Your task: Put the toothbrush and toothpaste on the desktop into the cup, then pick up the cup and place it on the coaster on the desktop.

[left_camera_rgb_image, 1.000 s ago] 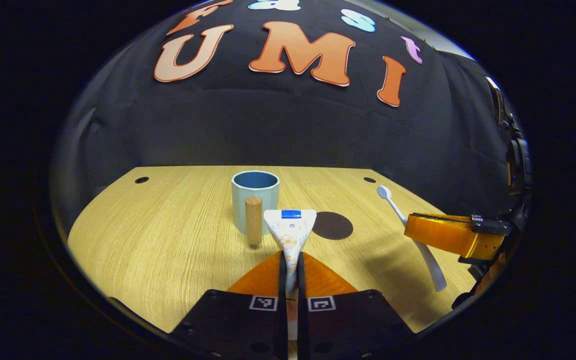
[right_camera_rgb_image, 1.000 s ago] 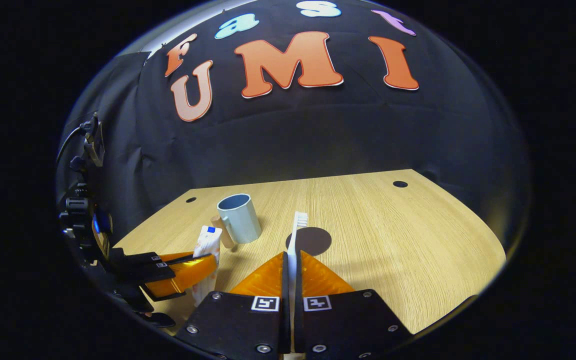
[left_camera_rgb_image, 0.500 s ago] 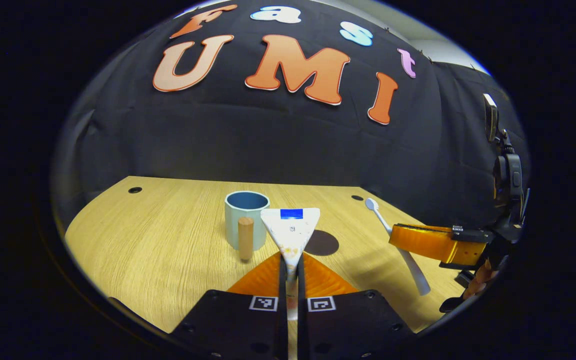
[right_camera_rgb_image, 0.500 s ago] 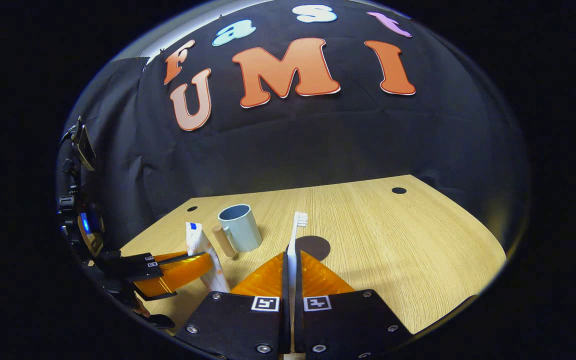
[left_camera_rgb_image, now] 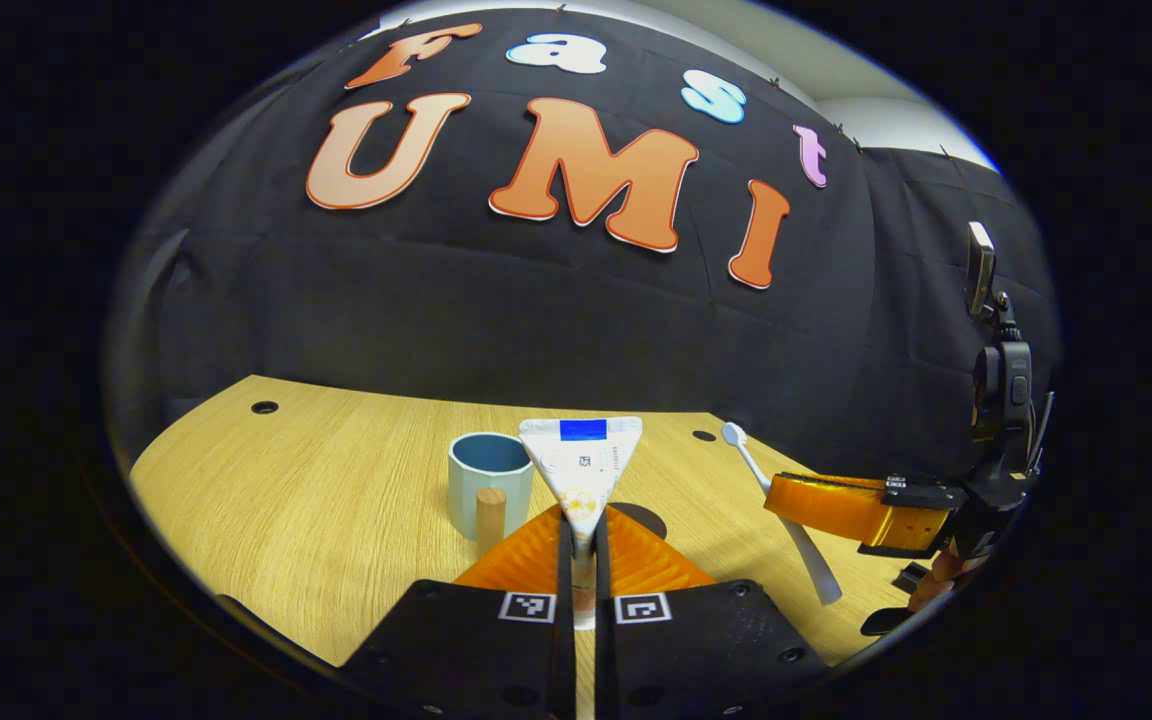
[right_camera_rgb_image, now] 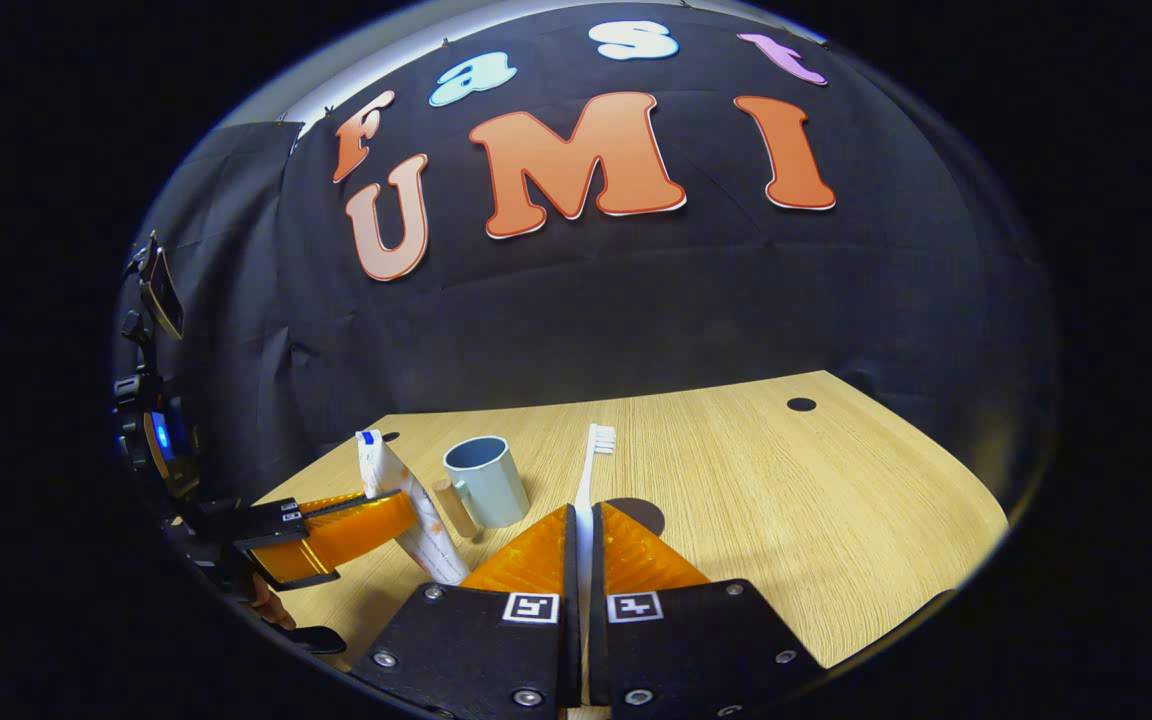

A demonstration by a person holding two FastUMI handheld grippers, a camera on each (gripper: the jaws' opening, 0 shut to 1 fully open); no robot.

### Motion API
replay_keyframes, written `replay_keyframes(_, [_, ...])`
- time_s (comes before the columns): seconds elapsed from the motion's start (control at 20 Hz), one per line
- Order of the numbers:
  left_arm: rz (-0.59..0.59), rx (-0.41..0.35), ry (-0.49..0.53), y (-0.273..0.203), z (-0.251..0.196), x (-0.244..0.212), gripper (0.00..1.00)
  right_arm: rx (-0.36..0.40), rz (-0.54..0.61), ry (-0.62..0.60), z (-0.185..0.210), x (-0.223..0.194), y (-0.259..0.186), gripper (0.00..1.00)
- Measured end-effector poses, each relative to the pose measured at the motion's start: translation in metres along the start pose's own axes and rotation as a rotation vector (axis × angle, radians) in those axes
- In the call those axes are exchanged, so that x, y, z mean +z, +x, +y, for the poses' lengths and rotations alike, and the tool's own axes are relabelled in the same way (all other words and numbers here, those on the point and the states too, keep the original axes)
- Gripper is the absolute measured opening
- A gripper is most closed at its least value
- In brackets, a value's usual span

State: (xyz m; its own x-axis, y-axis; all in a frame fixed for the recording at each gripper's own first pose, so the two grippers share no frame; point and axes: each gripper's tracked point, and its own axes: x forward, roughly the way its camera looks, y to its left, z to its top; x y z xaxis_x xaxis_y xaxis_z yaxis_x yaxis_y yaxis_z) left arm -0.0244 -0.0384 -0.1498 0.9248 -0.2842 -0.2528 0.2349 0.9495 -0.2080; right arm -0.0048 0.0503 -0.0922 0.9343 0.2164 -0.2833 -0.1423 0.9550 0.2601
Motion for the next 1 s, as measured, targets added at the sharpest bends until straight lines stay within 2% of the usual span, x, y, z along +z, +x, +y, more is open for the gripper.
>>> replay_keyframes(0.55, [-0.151, 0.035, -0.005, 0.029, 0.035, 0.093, 0.07, -0.007, -0.055, -0.028, 0.002, 0.036, 0.018, 0.03])
replay_keyframes(0.8, [-0.162, 0.068, -0.023, 0.065, 0.06, 0.109, 0.07, -0.004, -0.065, -0.047, 0.009, 0.049, 0.033, 0.03])
replay_keyframes(1.0, [-0.142, 0.092, -0.025, 0.095, 0.081, 0.105, 0.06, -0.001, -0.063, -0.057, 0.014, 0.053, 0.048, 0.03])
